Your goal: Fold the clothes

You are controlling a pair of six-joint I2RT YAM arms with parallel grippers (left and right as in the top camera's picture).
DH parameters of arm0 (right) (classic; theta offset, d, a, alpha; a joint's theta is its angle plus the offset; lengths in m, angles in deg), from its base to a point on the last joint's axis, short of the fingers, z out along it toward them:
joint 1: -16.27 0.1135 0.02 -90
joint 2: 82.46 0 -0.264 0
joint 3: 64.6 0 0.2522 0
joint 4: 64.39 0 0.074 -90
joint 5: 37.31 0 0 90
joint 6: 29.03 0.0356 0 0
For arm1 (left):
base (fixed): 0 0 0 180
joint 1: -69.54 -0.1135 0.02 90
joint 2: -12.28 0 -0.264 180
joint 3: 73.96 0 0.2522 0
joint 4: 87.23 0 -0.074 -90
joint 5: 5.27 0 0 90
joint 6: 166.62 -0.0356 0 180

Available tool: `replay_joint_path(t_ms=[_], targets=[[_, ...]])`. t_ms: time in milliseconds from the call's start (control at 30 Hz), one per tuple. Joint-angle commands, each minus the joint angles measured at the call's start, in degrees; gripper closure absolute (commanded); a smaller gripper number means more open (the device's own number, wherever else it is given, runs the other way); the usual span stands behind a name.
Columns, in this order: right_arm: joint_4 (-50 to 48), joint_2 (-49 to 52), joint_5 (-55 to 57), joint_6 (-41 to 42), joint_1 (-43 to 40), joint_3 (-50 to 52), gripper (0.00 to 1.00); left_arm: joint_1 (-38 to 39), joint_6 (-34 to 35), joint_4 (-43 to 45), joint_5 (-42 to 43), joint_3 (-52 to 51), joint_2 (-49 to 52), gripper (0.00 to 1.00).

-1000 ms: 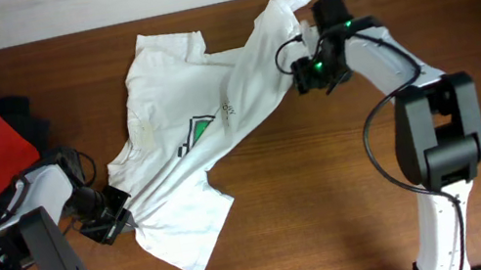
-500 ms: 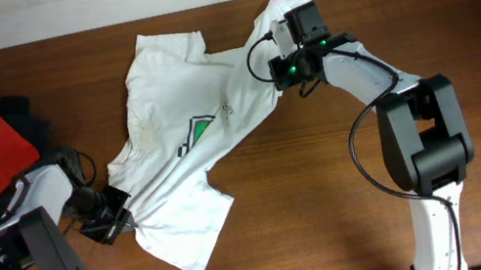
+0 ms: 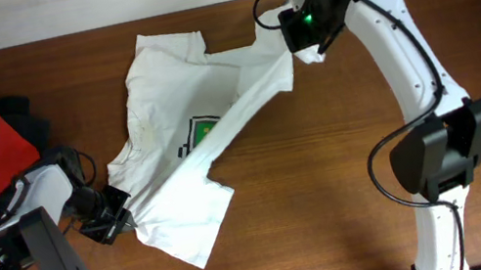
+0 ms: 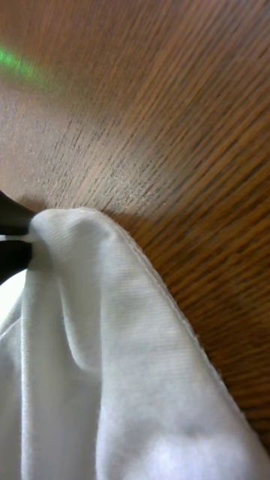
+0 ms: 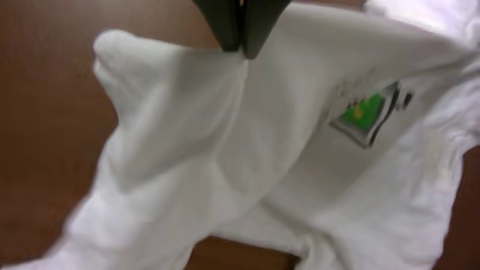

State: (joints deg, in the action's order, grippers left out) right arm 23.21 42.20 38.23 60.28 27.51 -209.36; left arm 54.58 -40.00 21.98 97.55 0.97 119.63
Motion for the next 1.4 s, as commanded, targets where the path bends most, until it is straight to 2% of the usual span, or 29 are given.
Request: replay_joint_path(t_ms=[0,100,167,233,300,433,467,500,533,567,600,733,767,833,867,1033,1167,1367], targets=[[4.98,-1.16,1.64,-1.51,-0.57,-1.70,0.96,-0.42,-0.68,1.05,-2.54,-0.70,0.57,1.00],[11.93,-1.16,4.96,-3.39,-0.57,-1.70,0.96,-0.42,-0.70,1.03,-2.56,-0.70,0.57,1.00],[18.36,-1.16,12.33,-3.41,-0.96,-1.66,0.96,-0.39,-0.70,1.05,-2.54,-0.70,0.57,1.00],[20.52,-1.14,19.93,-3.63,-1.70,-1.66,0.96,-0.42,-0.68,1.05,-2.56,-0.70,0.57,1.00],[17.14,-1.05,22.82,-3.67,-2.75,-1.66,0.96,-0.42,-0.68,1.05,-2.56,-0.70,0.57,1.00],[-3.50,2.19,17.09,-9.84,-5.35,-1.16,0.96,-0.42,-0.70,1.05,-2.54,-0.70,0.57,1.00],[-7.04,3.54,15.21,-9.84,-5.40,-1.14,0.88,-0.42,-0.70,1.05,-2.56,-0.70,0.57,1.00],[-9.22,4.74,13.35,-9.84,-5.38,-1.11,0.75,-0.39,-0.68,1.03,-2.54,-0.70,0.57,1.00],[-10.75,6.32,11.39,-9.81,-5.27,-1.11,0.54,-0.39,-0.70,1.03,-2.54,-0.70,0.57,1.00],[-11.26,7.78,10.51,-9.79,-5.16,-1.11,0.22,-0.39,-0.70,1.03,-2.54,-0.70,0.57,1.00],[-10.80,9.62,10.58,-9.73,-5.05,-1.11,0.10,-0.39,-0.70,1.03,-2.54,-0.70,0.57,1.00],[-5.95,10.80,10.56,-5.88,-5.33,-1.05,0.10,-0.39,-0.70,1.05,-2.54,-0.70,0.57,1.00],[-4.76,10.80,10.27,-5.88,-5.33,-1.07,0.13,-0.39,-0.68,1.07,-2.54,-0.70,0.57,1.00],[-2.21,10.82,7.78,-5.90,-5.27,-0.59,0.39,-0.42,-0.68,1.07,-2.56,-0.70,0.57,1.00],[-2.08,10.82,5.05,-5.90,-5.27,0.04,0.44,-0.42,-0.68,1.09,-2.56,-0.70,0.57,1.00],[-5.33,10.84,3.89,-0.52,-5.27,7.04,0.45,-0.39,-0.68,1.09,-2.56,-0.70,0.57,1.00],[-12.20,10.84,0.59,2.71,-5.29,14.16,0.46,-0.42,-0.68,1.29,-2.56,-0.70,0.57,1.00],[-20.55,10.84,-0.37,6.23,-5.27,17.99,0.54,-0.39,-0.68,1.31,-2.54,-0.70,0.57,1.00]])
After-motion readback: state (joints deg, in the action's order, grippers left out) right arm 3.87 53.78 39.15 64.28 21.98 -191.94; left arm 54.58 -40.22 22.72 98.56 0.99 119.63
